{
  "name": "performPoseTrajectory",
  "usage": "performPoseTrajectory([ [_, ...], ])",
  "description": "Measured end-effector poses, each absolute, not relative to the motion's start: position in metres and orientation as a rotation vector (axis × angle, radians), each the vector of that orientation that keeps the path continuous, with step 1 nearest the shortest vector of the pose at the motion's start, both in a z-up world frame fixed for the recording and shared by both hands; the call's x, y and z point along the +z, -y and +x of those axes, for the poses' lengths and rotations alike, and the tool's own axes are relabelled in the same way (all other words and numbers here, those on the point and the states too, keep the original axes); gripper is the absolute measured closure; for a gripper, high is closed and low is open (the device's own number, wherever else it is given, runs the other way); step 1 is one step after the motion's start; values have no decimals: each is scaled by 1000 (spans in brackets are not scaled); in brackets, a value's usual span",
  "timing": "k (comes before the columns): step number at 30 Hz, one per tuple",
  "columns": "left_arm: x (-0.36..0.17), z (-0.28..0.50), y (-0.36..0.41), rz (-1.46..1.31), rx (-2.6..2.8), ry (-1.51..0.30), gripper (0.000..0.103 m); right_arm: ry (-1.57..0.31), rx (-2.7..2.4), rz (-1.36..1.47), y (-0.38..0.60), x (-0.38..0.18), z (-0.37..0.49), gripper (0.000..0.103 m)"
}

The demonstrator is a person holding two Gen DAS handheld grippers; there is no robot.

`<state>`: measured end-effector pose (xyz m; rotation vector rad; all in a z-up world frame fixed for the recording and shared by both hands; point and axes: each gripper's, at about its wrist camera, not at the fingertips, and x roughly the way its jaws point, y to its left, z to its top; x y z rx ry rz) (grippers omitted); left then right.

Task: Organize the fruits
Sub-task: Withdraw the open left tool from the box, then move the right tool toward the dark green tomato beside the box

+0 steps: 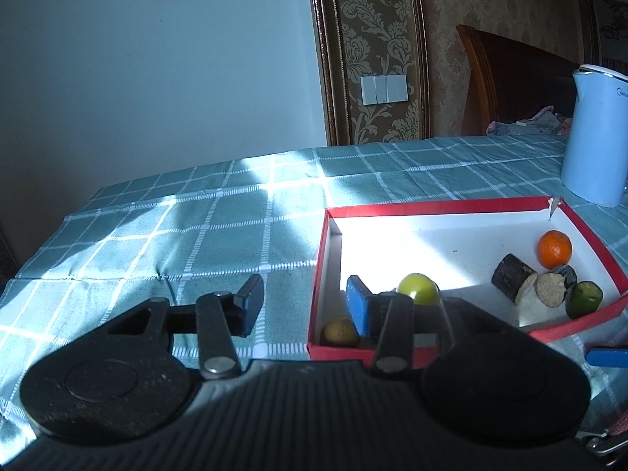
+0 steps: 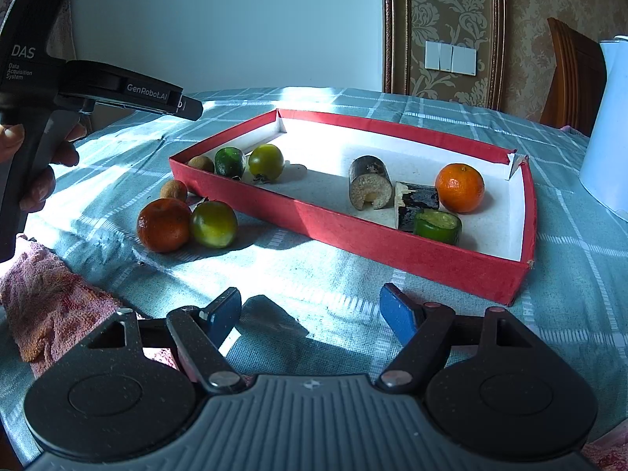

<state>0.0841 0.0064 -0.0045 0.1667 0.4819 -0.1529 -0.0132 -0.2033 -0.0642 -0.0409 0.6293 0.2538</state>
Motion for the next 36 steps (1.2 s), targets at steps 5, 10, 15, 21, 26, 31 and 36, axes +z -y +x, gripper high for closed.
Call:
performPoseTrajectory([
  [5,-12,61,-26,127,-120,-479,48,-631,250,-53,201,-64,-14,26],
  [10,-28,44,-45,76,-70,-500,39,-632,249,-60,200,-64,-14,25],
  [15,-43,37,-54,68,-45,-533,38,-617,232,-68,199,-63,-17,25],
  [21,-52,37,-62,55,-19,-543,31,-559,275,-73,184,-50,-31,25],
  [26,-56,40,-65,41,-20,-557,29,-513,319,-110,163,-37,-32,25],
  [31,-57,41,-67,26,-35,-566,27,-502,362,-151,141,-34,-26,36],
  [36,-58,45,-71,-1,-46,-582,26,-566,332,-112,141,-41,-3,51],
])
